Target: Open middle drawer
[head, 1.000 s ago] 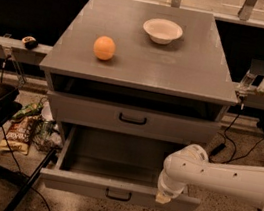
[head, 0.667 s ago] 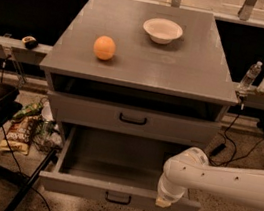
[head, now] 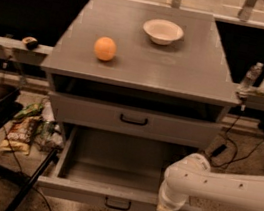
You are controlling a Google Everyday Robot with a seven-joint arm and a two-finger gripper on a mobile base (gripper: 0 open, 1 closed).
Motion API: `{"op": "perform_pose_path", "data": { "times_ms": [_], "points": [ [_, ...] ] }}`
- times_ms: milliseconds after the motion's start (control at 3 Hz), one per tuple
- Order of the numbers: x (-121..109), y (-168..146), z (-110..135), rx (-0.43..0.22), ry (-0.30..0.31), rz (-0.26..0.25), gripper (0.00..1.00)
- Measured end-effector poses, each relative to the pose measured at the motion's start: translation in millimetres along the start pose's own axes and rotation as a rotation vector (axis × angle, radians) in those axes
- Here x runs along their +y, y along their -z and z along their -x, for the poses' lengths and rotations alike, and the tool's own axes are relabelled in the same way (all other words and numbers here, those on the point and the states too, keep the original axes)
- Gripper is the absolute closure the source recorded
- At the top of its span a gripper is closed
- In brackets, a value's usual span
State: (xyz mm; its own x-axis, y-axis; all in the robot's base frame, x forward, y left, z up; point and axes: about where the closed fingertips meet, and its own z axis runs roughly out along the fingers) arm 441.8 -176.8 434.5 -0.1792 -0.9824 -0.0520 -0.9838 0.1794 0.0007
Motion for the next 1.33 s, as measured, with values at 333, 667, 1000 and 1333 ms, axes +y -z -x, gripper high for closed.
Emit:
{"op": "perform_pose_path", "data": {
  "times_ms": [333,667,1000,1333],
  "points": [
    [-0.2,0.9,0.0,0.0,0.0,0.0,1.0],
    [21.8,1.4,-9.9,0.009,0.007,0.026,1.0],
    [33.3,7.9,-4.6,-0.019,0.02,0.023,1.0],
    [53.8,7.1,-13.6,-0.015,0.029,0.044,1.0]
  ]
}}
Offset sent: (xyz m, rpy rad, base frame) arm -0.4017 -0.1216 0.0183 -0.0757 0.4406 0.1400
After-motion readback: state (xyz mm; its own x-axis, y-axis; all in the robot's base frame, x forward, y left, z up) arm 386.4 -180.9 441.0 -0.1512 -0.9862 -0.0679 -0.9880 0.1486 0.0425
